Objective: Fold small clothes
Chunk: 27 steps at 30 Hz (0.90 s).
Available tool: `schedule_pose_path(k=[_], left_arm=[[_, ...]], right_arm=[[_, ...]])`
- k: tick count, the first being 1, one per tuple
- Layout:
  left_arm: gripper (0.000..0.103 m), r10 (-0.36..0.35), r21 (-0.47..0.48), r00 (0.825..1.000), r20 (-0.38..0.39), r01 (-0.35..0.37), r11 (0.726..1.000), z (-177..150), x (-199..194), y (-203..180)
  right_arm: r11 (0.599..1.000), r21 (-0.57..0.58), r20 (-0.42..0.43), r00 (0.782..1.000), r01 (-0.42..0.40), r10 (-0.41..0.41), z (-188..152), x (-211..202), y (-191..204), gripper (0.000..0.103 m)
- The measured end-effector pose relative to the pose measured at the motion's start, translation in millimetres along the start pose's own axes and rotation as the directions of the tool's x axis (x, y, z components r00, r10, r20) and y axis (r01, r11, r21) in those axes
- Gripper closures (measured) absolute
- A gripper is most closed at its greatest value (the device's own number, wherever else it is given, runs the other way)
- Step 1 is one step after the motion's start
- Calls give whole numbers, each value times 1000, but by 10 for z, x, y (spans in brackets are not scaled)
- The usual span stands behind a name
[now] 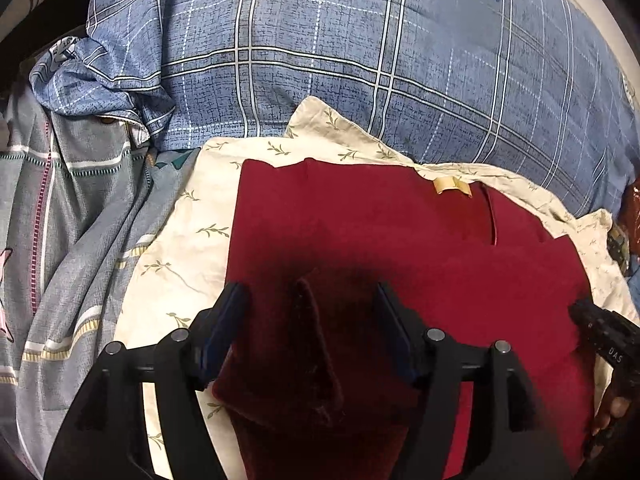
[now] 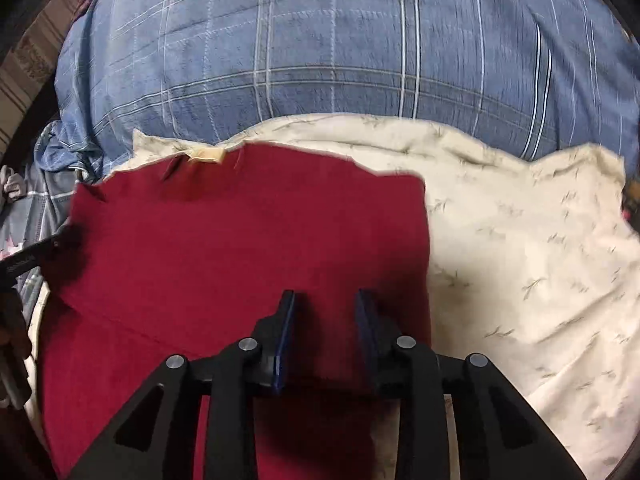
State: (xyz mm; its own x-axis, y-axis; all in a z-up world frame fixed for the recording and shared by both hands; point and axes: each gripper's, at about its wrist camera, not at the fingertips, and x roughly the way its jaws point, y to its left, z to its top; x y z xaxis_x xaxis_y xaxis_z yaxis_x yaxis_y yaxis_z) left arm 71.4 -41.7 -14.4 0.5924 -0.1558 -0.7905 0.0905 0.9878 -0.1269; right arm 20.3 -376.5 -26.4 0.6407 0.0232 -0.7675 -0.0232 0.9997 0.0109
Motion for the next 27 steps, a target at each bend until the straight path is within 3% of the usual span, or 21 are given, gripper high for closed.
schedule_pose_path(k=[4, 8, 15, 20, 24, 27], left_arm=[[37, 9, 8, 1000, 3, -9, 1000, -6, -14, -6], [35, 16, 9, 1000, 3, -16, 1000, -7, 2, 2], [30, 28, 4, 1000, -5, -28, 1000, 1, 61, 23], [28, 40, 10, 999, -8, -40, 999, -9, 94, 19], [27, 38, 1, 999, -13, -38, 999, -15, 94, 40], [27, 31, -12, 999, -17, -31, 999, -11, 84, 66]], right_arm=[[1000, -10, 8, 1000, 0, 0, 86, -151, 82, 70], [998, -36, 60, 997, -44, 46, 274, -223, 251, 58], [1000, -11, -23, 1000, 1, -1, 423, 416, 237, 62], [1000, 14, 9, 1000, 21, -21, 507, 572, 183, 60], [1000, 16, -7, 1000, 13, -13, 533, 462, 165, 58], [1000, 20, 23, 1000, -17, 17, 436, 138, 161, 57]])
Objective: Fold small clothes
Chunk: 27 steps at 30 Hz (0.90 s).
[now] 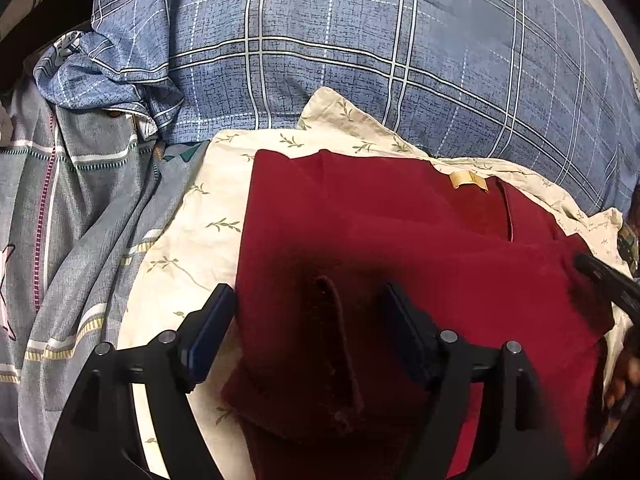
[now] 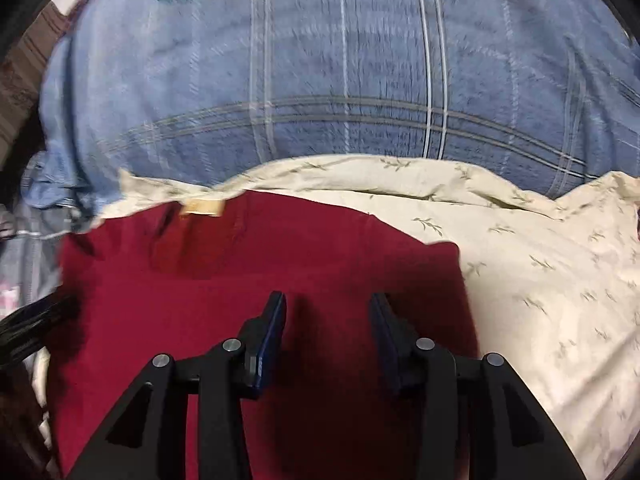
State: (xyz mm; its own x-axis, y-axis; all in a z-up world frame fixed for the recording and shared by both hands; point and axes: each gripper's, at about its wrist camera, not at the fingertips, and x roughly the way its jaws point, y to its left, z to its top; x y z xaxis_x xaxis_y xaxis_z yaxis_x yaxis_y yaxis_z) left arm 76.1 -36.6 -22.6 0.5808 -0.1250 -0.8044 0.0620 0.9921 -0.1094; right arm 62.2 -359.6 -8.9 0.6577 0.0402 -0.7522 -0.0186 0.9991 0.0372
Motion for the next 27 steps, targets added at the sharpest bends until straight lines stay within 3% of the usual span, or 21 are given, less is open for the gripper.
schedule_pose_path(k=[3, 6, 10, 18, 27], left_arm=[[27, 2, -5, 1000, -7, -2, 1000, -7, 15, 4], [26, 13, -1, 1000, -8, -13, 1000, -22, 29, -8], [26, 14, -5, 1000, 0, -14, 1000, -48, -31, -12], [26, 9, 7, 998, 63, -9, 1000, -187, -331, -21], [22, 52, 53, 991, 121, -59, 997, -397, -686, -77]], right_arm=[[999, -32, 14, 1000, -2, 2, -187, -261, 48, 47], [997, -78, -47, 999, 21, -24, -422, -170, 75, 45], [991, -120, -12, 998, 54, -56, -454, -263, 179, 44], [1000, -27, 142, 990, -6, 9, -565, -565, 123, 34], [999, 2, 137, 990, -33, 32, -606, -518, 51, 32]])
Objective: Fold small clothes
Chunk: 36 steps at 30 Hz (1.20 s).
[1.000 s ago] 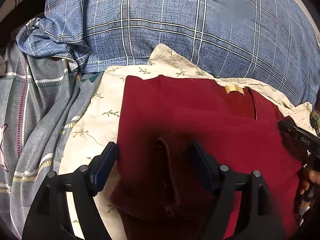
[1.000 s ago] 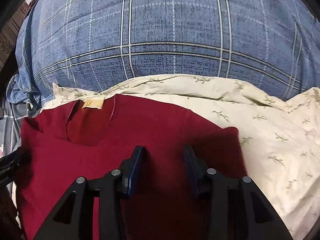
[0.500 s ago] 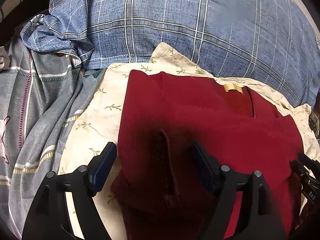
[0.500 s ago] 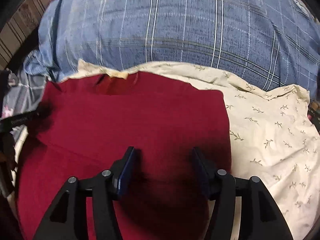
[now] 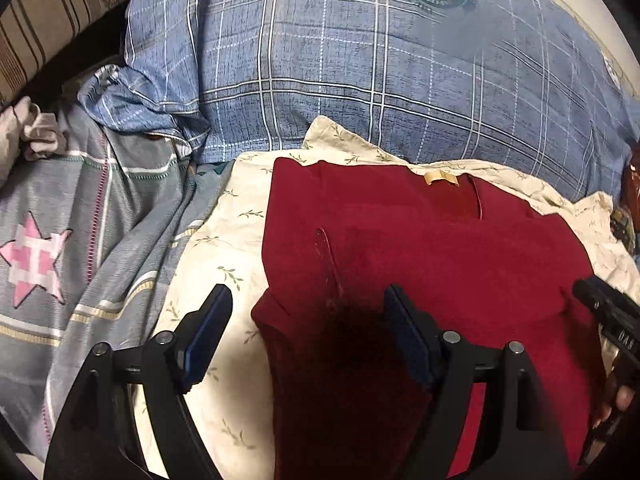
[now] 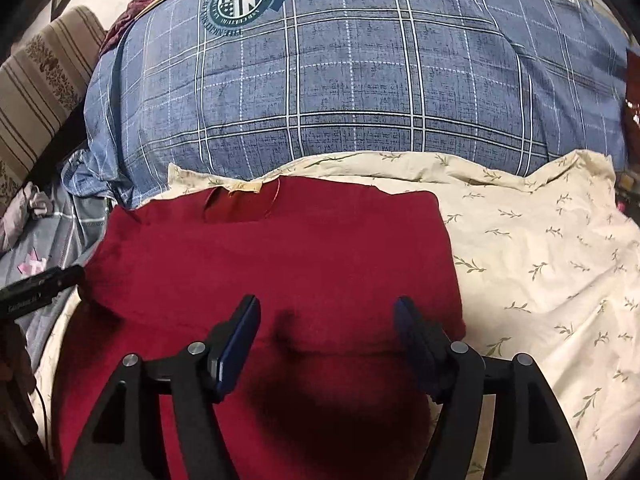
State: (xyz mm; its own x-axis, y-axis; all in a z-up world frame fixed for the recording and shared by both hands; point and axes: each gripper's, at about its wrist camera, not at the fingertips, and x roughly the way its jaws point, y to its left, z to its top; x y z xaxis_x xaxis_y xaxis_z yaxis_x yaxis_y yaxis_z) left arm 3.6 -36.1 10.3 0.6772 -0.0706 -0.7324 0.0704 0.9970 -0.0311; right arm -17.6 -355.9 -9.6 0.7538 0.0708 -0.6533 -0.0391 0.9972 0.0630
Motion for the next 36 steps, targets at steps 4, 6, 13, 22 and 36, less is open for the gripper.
schedule_pose_path(k=[4, 6, 13, 22, 36], left_arm=[[19, 14, 9, 1000, 1, -14, 1000, -101, -110, -40], [18, 17, -3, 1000, 2, -17, 1000, -174, -146, -33], [17, 40, 0, 999, -32, -40, 999, -249, -23, -27], [16, 33, 22, 999, -31, -33, 999, -212, 41, -65], [15, 25, 29, 999, -22, -25, 999, -192, -11, -61]], right_arm=[[1000, 5, 27, 1000, -7, 7, 13, -67, -15, 20], [1000, 9, 33, 999, -10, 10, 16, -82, -20, 20], [1000, -1, 21, 1000, -22, 22, -1, -73, 33, 20], [999, -30, 10, 1000, -19, 19, -20, -33, 106, 14], [1000, -19, -11, 1000, -14, 14, -52, -36, 109, 11]])
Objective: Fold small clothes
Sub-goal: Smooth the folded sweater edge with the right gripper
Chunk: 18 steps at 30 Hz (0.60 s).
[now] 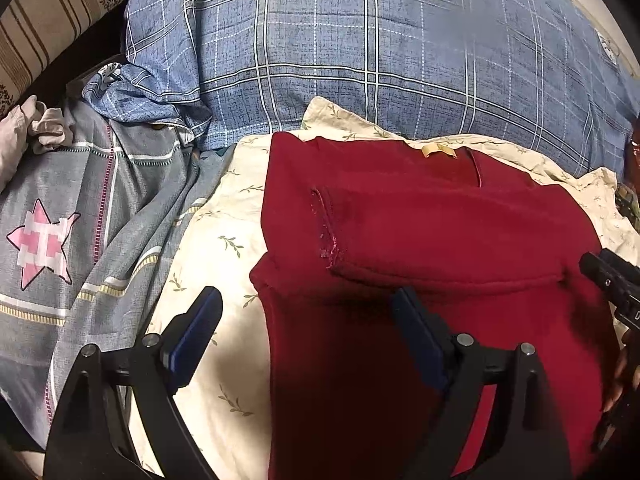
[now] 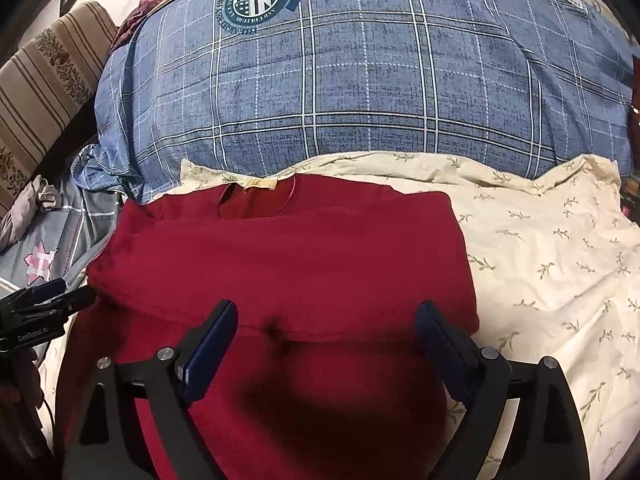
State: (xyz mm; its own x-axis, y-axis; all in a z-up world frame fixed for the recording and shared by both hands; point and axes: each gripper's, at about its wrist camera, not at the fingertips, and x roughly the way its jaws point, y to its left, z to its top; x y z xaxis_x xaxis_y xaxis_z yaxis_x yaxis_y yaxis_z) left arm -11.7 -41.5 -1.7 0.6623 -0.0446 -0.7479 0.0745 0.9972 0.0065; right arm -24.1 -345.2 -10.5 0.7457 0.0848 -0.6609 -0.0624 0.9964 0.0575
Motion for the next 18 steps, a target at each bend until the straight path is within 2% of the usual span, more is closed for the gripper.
schedule_pose_path(k=[4, 6, 11, 18], left_arm=[[15, 1, -10, 1000, -4, -1, 1000, -32, -33, 52], [15, 2, -17, 1000, -6, -2, 1000, -51, -55, 72], [15, -3, -23, 1000, 10, 3, 1000, -83, -150, 108], [15, -23, -30, 1000, 3, 23, 999, -146, -234, 156]], right_arm=[[998, 50, -48, 998, -36, 39, -17, -68, -6, 11], [997, 58, -47, 997, -51, 53, -16, -140, 21, 11], [996, 69, -23, 998, -60, 62, -108, -333, 114, 9], [996, 74, -63, 996, -55, 60, -261, -363, 165, 9]])
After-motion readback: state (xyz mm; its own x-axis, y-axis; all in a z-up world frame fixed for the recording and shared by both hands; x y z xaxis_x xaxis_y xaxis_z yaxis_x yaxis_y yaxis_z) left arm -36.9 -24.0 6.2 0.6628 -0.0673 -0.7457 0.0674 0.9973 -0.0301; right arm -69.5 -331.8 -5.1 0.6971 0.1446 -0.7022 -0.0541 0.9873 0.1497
